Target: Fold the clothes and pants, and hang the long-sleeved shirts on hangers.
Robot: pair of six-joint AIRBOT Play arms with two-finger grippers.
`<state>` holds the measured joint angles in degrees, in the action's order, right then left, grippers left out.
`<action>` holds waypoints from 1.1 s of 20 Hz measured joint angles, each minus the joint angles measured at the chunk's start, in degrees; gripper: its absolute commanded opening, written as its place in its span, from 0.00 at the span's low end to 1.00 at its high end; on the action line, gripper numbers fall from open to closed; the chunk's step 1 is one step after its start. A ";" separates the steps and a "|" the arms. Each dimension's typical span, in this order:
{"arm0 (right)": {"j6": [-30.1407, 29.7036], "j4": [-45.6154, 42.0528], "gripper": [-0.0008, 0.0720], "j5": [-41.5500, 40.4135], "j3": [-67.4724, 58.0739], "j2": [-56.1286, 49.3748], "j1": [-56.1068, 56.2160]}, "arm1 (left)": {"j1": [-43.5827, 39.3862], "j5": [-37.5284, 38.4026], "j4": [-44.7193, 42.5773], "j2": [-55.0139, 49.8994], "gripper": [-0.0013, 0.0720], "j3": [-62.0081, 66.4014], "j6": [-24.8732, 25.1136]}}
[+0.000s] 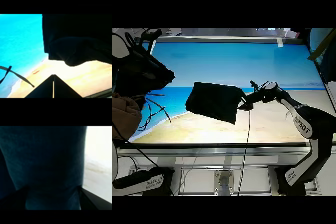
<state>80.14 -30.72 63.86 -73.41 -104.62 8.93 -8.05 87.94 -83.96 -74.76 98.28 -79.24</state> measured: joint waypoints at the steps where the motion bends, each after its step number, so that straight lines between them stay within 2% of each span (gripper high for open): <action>1: -0.50 0.81 0.94 -0.96 0.09 -0.35 0.61 | 0.00 0.00 0.00 0.00 0.03 -0.04 -0.02; 2: -1.18 1.62 0.90 -2.08 0.11 -0.63 1.36 | 0.00 0.00 0.00 0.00 0.03 -0.13 -0.02; 3: -1.90 2.29 0.71 -3.10 0.15 -0.81 2.08 | 0.00 0.00 0.00 0.00 0.03 -0.17 -0.02; 5: -3.19 3.10 0.12 -4.81 0.11 -1.11 3.45 | 0.02 0.02 0.02 0.00 0.03 -0.24 -0.02; 9: -4.66 3.02 0.09 -6.14 -2.47 -1.25 3.98 | 0.02 0.00 0.00 0.00 0.03 -0.31 -0.02; 13: -4.87 -0.26 0.09 -3.30 -8.44 -0.26 -0.59 | 0.00 0.02 0.00 0.00 0.03 -0.31 -0.02; 17: -1.86 -11.15 0.09 2.91 -11.58 4.96 -10.84 | 0.02 0.02 0.00 0.00 0.03 -0.31 -0.02; 22: -0.13 -26.21 0.09 12.46 -12.52 14.60 -31.21 | 0.02 0.02 -0.02 0.00 0.03 -0.31 -0.02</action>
<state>80.01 -56.93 76.31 -85.93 -90.02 -22.28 -8.03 87.96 -83.99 -74.76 97.97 -79.26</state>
